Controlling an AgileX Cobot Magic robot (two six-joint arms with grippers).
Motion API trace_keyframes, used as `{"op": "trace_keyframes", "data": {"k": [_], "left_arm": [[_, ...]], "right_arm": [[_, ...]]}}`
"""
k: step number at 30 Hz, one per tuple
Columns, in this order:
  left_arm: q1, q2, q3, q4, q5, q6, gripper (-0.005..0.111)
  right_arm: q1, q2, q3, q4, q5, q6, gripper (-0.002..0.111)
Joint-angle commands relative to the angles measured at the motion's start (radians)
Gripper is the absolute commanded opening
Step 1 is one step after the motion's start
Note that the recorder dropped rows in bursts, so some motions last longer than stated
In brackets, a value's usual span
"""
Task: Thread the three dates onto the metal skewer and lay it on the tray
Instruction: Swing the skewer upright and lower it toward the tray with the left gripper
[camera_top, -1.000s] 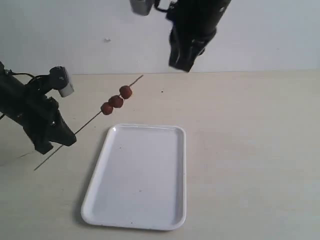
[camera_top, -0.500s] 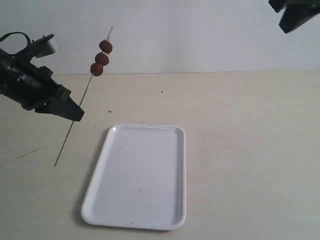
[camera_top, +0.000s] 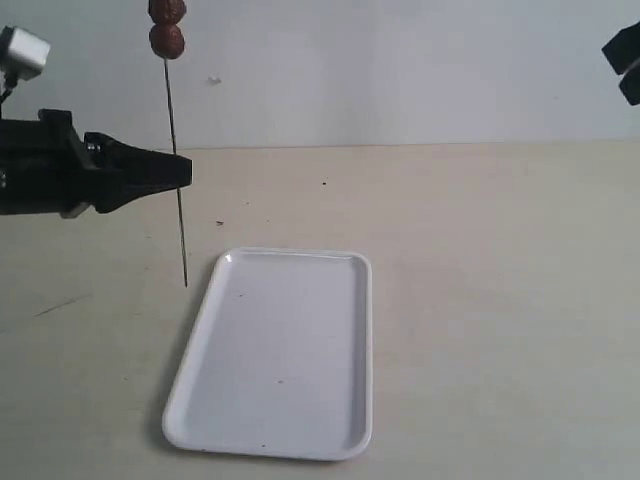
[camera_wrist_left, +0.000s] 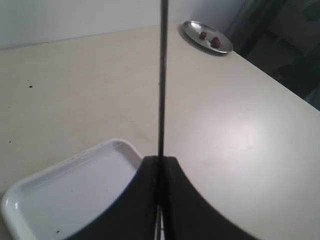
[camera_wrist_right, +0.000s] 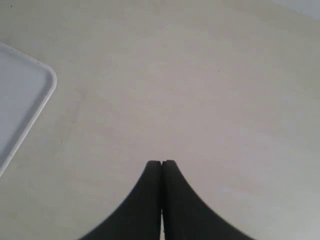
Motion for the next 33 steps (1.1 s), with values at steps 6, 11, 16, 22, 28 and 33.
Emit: {"op": "trace_keyframes", "data": {"k": [6, 11, 16, 22, 28, 33], "left_arm": [[-0.043, -0.015, 0.046, -0.014, 0.006, -0.027, 0.000], [-0.162, -0.015, 0.046, 0.062, -0.181, -0.256, 0.000], [-0.277, -0.013, 0.046, 0.168, -0.338, -0.534, 0.000], [-0.344, 0.007, 0.027, 0.409, -0.341, -0.864, 0.000], [-0.360, 0.092, -0.001, 0.560, -0.308, -1.058, 0.000], [-0.362, 0.199, -0.018, 0.570, -0.249, -1.098, 0.000]], "right_arm": [[-0.006, -0.071, 0.005, -0.002, 0.019, 0.017, 0.000], [-0.006, -0.069, 0.005, -0.002, 0.053, 0.016, 0.000], [-0.006, -0.071, 0.005, 0.006, 0.064, 0.019, 0.000], [-0.006, -0.071, 0.005, 0.008, 0.075, 0.026, 0.000], [-0.004, -0.071, 0.005, 0.023, 0.077, 0.028, 0.000], [-0.004, -0.071, 0.005, 0.023, 0.077, 0.028, 0.000]]}}
